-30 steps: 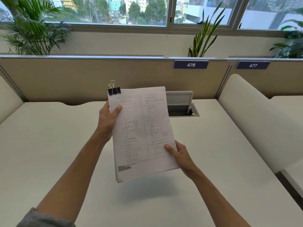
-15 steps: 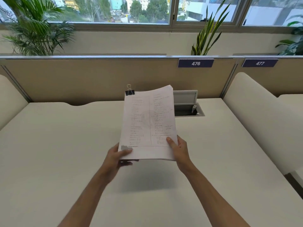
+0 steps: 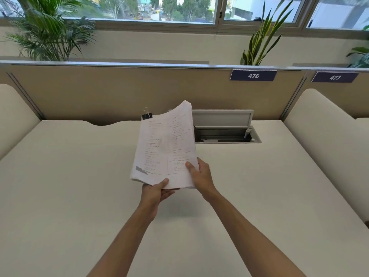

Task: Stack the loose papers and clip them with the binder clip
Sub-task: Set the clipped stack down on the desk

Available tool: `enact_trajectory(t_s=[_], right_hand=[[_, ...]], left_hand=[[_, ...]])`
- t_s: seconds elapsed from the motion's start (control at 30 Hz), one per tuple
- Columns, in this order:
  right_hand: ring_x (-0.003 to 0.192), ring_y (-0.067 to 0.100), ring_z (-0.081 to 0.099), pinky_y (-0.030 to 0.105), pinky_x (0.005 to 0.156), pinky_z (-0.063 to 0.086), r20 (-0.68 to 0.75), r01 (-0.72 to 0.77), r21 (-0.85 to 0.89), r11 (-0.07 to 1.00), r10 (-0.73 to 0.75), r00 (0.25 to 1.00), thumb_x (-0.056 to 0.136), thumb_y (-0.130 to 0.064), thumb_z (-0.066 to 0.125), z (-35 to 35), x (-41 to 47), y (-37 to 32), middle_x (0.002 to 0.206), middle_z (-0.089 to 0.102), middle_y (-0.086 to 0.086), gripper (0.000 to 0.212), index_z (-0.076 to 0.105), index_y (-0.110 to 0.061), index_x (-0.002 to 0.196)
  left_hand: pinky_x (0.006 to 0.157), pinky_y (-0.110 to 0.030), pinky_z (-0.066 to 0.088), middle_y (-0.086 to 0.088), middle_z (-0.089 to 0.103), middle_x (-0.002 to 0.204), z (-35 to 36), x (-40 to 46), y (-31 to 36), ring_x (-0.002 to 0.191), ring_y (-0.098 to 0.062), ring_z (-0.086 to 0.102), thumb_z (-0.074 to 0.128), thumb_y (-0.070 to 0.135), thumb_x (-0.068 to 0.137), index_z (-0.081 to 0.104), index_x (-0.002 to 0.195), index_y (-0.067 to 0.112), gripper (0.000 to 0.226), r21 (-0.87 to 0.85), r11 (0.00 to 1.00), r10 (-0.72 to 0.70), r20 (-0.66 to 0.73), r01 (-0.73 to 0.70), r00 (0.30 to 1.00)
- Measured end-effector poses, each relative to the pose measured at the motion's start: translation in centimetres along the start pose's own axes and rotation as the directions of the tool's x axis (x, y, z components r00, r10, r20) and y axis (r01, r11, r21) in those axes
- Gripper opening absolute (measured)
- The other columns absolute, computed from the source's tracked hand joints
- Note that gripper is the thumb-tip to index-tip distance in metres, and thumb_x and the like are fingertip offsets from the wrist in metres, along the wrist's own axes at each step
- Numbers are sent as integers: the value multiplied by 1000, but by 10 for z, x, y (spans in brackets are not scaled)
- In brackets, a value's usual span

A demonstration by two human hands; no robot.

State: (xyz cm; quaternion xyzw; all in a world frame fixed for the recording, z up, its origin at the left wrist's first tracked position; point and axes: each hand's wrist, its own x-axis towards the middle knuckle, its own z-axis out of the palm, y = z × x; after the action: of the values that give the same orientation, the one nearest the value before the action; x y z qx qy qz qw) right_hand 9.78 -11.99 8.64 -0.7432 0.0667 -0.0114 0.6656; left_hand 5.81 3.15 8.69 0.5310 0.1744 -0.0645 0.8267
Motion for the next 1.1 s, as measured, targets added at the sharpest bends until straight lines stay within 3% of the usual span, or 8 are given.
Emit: enact_trajectory(t_s=[0.13,0.2,0.3,0.5,0.63,0.83,1.0,1.1], right_hand=[[110,22,64,37,90,57,132,-56,-171,984,79,988,93,-22,62,5,19,-12,129,64,4,38,56,-14,130],[103,20,66,26,76,58,174,-94,-206,974,131,976,91,-24,66,7,25,-17,131,63,5,45,51,-13,133],[72,14,69,13,52,47,209,-139,-250,958,194,959,93,-26,64,8,28,-24,123,68,8,49,44,-16,137],[70,16,71,26,67,48,202,-158,-295,942,223,954,95,-34,59,8,37,-19,101,75,4,45,47,-19,136],[69,16,71,25,67,48,199,-160,-304,939,227,953,94,-34,59,4,38,-15,97,75,2,40,52,-20,131],[59,12,65,20,65,46,191,-172,-340,924,247,950,96,-31,56,3,39,-7,91,75,2,34,55,-20,129],[54,12,61,33,81,52,196,-180,-339,924,256,946,94,-31,59,0,41,1,85,75,2,33,57,-20,126],[53,12,60,34,81,52,191,-190,-323,927,260,946,93,-31,60,-2,42,4,84,76,3,34,57,-19,125]], left_hand=[[65,-28,62,1,67,105,-10,20,2,66,-19,75,53,-10,92,43,126,23,49,-14,999,45,-14,-45,999],[67,-28,62,1,67,105,-17,32,4,67,-19,75,52,-11,92,43,129,24,52,-23,998,60,-13,-60,998],[70,-29,62,-6,67,113,-30,51,8,74,-23,76,52,-11,92,41,138,22,57,-33,998,56,-2,-56,998],[65,-25,62,-20,60,129,-62,92,15,72,-22,76,48,-12,93,36,146,10,58,-87,996,-29,-25,27,999],[60,-23,61,-23,58,128,-77,120,17,67,-22,76,48,-12,93,35,145,5,57,-92,992,-90,-59,84,994],[54,-27,61,-21,65,112,-86,151,26,58,-22,74,53,-5,93,41,139,5,49,47,983,-170,-136,178,976],[36,-19,50,-14,70,57,-81,171,36,36,-17,64,58,7,90,53,116,-2,28,163,954,-205,-266,253,942],[37,-21,51,-21,68,81,-78,181,42,35,-20,63,54,1,80,50,114,-2,34,12,978,-193,-342,210,920]])
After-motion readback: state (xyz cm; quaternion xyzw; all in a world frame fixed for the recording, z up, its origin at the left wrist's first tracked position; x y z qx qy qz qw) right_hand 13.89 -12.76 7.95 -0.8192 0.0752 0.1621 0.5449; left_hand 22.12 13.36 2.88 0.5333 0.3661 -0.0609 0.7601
